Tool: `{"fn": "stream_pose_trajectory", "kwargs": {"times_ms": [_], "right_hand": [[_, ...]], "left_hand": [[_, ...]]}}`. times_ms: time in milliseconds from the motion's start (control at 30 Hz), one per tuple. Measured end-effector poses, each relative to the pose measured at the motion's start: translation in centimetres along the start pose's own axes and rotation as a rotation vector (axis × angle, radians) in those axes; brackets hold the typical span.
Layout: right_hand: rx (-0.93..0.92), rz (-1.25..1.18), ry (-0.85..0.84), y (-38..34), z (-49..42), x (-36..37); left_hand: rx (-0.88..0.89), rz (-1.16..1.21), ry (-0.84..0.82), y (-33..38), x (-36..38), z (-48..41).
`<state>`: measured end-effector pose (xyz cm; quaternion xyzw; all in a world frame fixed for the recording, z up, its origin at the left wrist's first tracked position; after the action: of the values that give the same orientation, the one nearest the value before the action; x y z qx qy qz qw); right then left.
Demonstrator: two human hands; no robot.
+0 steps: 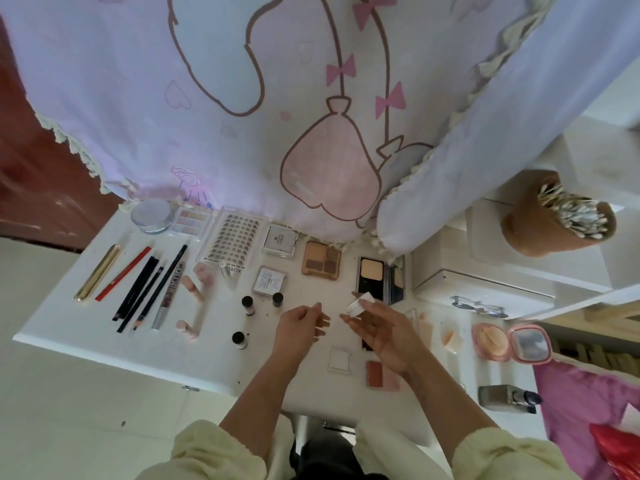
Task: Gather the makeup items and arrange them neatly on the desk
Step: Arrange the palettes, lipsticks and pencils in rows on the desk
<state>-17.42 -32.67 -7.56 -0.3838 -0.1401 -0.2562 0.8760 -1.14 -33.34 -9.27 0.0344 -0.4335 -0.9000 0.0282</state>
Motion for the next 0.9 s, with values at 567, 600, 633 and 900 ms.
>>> {"fn": "stream_pose_trajectory", "kwargs": {"times_ms": [567, 600, 633, 900], "right_hand": [[-0.436, 1.059, 0.022, -3.3, 2.0, 1.7], [-0.440, 1.103, 0.016, -3.4, 2.0, 1.9], [-0.442, 1.144, 0.002, -3.5, 2.1, 2.1], [-0.444, 1.133, -0.010, -5.1, 2.6, 2.5]], "left_hand": [[-0.083, 0.122, -0.114, 0.4, 1.1, 2.5], [-0.073, 0.115, -0.117, 0.4, 1.1, 2.5], [-0.065, 0.107, -0.121, 0.5, 1.2, 2.5], [-0.128, 0.178, -0.168, 0.5, 1.6, 2.8]]}}
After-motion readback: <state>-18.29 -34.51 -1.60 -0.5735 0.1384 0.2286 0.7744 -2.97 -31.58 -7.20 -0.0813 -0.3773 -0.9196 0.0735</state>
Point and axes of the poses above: each hand's wrist, its own z-axis away from the middle knuckle, its own x-axis out of the palm, y = z × x, the point moved 8 cm from there along -z, towards the middle knuckle, and after that the axes turned 3 degrees about y, right-handed, at the moved point
